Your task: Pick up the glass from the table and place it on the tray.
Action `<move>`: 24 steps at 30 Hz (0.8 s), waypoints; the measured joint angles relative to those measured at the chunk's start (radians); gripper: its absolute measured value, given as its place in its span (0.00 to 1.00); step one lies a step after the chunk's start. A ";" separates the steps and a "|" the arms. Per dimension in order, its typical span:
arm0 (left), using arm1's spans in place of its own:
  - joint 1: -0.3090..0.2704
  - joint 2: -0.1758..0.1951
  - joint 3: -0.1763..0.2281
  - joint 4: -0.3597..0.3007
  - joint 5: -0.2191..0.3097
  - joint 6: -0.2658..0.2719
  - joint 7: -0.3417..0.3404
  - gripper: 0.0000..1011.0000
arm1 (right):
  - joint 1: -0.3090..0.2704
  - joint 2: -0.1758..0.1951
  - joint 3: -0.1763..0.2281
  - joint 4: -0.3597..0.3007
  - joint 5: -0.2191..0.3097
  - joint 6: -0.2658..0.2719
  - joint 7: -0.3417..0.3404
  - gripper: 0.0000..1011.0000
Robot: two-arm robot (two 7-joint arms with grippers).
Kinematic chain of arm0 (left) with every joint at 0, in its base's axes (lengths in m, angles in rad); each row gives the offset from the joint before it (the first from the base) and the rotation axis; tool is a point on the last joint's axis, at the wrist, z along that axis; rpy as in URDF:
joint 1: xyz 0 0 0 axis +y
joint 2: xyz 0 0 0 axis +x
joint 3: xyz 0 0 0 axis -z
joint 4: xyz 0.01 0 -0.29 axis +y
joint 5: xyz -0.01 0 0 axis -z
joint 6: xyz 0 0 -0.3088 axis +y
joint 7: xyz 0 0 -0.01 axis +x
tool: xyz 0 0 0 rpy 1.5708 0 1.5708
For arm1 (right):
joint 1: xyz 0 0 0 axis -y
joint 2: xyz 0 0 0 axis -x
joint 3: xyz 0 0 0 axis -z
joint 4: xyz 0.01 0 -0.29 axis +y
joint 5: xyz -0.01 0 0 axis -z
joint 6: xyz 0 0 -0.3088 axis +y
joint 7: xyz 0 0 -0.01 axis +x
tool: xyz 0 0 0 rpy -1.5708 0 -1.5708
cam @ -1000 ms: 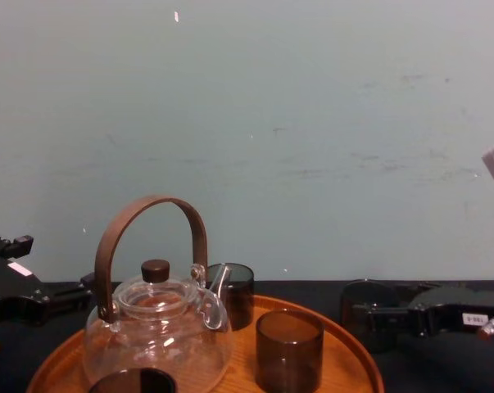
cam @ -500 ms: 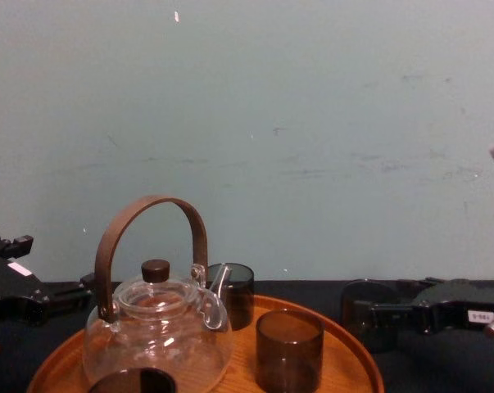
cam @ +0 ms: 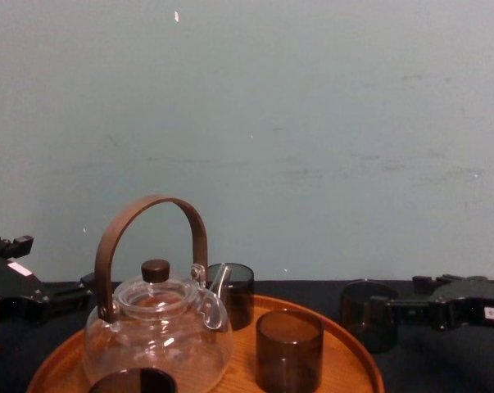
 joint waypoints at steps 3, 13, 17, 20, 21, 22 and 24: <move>0.000 0.000 0.000 0.000 0.000 0.000 0.000 0.99 | 0.005 -0.001 0.002 0.008 0.000 -0.001 -0.003 0.99; 0.000 0.000 0.000 0.000 0.000 0.000 0.000 0.99 | 0.033 -0.020 0.005 0.067 -0.007 -0.005 -0.012 0.99; 0.000 0.000 0.000 0.000 0.000 0.000 0.000 0.99 | 0.048 -0.032 0.005 0.097 -0.014 -0.005 -0.015 0.99; 0.000 0.000 0.000 0.000 0.000 0.000 0.000 0.99 | 0.055 -0.039 0.005 0.113 -0.018 -0.005 -0.012 0.99; 0.000 0.000 0.000 0.000 0.000 0.000 0.000 0.99 | 0.057 -0.040 0.005 0.116 -0.018 -0.005 -0.011 0.99; 0.000 0.000 0.000 0.000 0.000 0.000 0.000 0.99 | 0.059 -0.042 0.004 0.120 -0.019 -0.005 -0.010 0.99; 0.000 0.000 0.000 0.000 0.000 0.000 0.000 0.99 | 0.063 -0.045 0.003 0.128 -0.021 -0.005 -0.007 0.99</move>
